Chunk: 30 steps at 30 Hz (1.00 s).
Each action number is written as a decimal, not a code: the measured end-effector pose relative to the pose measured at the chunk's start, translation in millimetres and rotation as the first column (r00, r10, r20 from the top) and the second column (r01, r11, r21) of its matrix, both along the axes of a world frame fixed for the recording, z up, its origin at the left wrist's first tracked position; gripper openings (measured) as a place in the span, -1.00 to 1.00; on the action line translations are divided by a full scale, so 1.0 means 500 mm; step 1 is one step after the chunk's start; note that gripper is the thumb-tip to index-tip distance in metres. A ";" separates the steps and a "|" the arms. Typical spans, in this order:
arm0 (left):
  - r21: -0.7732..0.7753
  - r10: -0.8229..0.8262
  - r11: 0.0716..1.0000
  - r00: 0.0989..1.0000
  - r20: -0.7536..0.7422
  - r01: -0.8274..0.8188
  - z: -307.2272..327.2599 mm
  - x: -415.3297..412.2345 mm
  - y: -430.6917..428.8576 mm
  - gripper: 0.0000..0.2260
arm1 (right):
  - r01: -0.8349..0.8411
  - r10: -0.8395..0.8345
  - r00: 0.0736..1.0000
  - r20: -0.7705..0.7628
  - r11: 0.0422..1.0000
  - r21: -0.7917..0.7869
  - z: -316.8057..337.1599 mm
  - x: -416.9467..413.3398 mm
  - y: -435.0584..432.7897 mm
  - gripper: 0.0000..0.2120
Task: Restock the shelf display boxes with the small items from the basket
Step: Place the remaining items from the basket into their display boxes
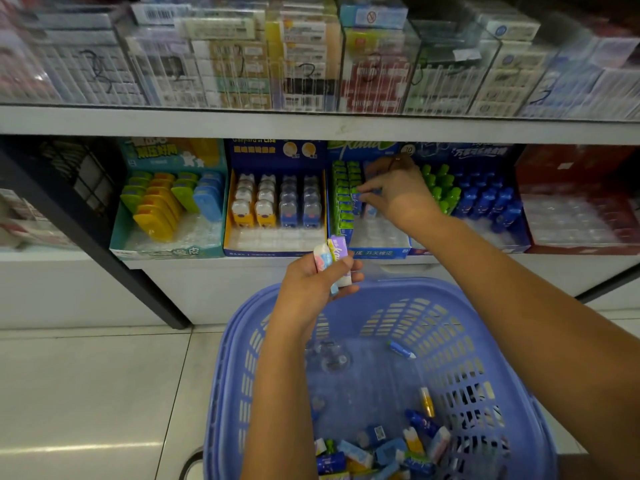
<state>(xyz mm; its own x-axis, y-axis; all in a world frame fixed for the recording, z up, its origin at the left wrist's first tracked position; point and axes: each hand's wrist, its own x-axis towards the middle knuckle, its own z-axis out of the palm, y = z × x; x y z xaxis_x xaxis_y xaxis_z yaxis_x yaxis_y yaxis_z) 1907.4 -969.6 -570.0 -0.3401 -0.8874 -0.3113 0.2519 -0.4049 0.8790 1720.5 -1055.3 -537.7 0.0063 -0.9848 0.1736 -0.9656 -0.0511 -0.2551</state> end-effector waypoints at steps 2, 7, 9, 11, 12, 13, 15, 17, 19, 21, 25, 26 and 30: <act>-0.011 -0.006 1.000 1.000 0.002 0.006 0.000 -0.003 0.005 -0.91 | -0.023 0.025 0.999 0.034 0.997 -0.079 0.008 -0.001 0.023 -0.71; -0.059 -0.056 0.997 0.998 0.019 0.057 0.008 -0.012 0.013 -0.86 | -0.210 0.066 0.747 0.661 0.968 0.140 0.035 0.017 0.141 -0.81; -0.100 -0.106 0.989 0.993 0.052 0.111 0.011 -0.017 0.017 -0.87 | -0.297 0.091 0.707 0.702 0.938 0.177 0.032 0.017 0.174 -0.81; -0.116 -0.121 0.985 0.990 0.070 0.128 0.012 -0.024 0.022 -0.90 | -0.290 0.121 0.712 0.692 0.948 0.134 0.032 0.008 0.189 -0.83; -0.109 -0.108 0.987 0.992 0.069 0.116 0.012 -0.028 0.023 -0.92 | -0.261 0.125 0.711 0.692 0.961 0.095 0.034 0.001 0.188 -0.83; -0.091 -0.087 0.992 0.994 0.058 0.092 0.011 -0.030 0.023 -0.93 | -0.197 0.113 0.708 0.697 0.980 0.041 0.035 -0.010 0.181 -0.84; -0.035 -0.033 0.999 0.999 0.029 0.034 0.009 -0.034 0.021 -0.92 | 0.031 0.037 0.700 0.713 0.996 -0.082 0.036 -0.041 0.154 -0.87; 0.000 0.018 1.000 0.999 0.037 -0.018 0.010 -0.036 0.017 -0.88 | 0.195 -0.038 0.749 0.662 0.967 -0.164 0.035 -0.072 0.118 -0.89; 0.007 0.033 0.999 0.997 0.068 -0.034 0.012 -0.036 0.014 -0.83 | 0.204 -0.068 0.830 0.554 0.961 -0.187 0.025 -0.090 0.085 -0.88; -0.009 0.017 1.000 0.991 0.133 -0.016 0.012 -0.034 0.012 -0.81 | 0.168 -0.074 0.893 0.445 0.970 -0.177 0.008 -0.094 0.060 -0.83; -0.020 -0.029 0.999 0.972 0.232 0.035 0.008 -0.033 0.008 -0.70 | 0.108 -0.052 0.931 0.360 0.984 -0.139 -0.011 -0.091 0.038 -0.80; -0.009 -0.036 0.999 0.974 0.224 0.039 0.008 -0.033 0.006 -0.68 | 0.087 -0.037 0.938 0.345 0.988 -0.131 -0.010 -0.092 0.035 -0.80; 0.069 -0.033 0.997 0.990 0.137 0.024 0.006 -0.039 -0.002 -0.59 | 0.058 -0.022 0.945 0.326 0.993 -0.102 -0.006 -0.097 0.028 -0.80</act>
<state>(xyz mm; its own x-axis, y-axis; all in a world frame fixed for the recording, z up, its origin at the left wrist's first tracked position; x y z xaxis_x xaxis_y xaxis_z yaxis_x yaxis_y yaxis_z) 1887.9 -970.7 -566.9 -0.3145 -0.8536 -0.4152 0.1180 -0.4692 0.8752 1672.1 -1041.5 -540.6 -0.1072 -0.9581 0.2655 -0.8335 -0.0590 -0.5493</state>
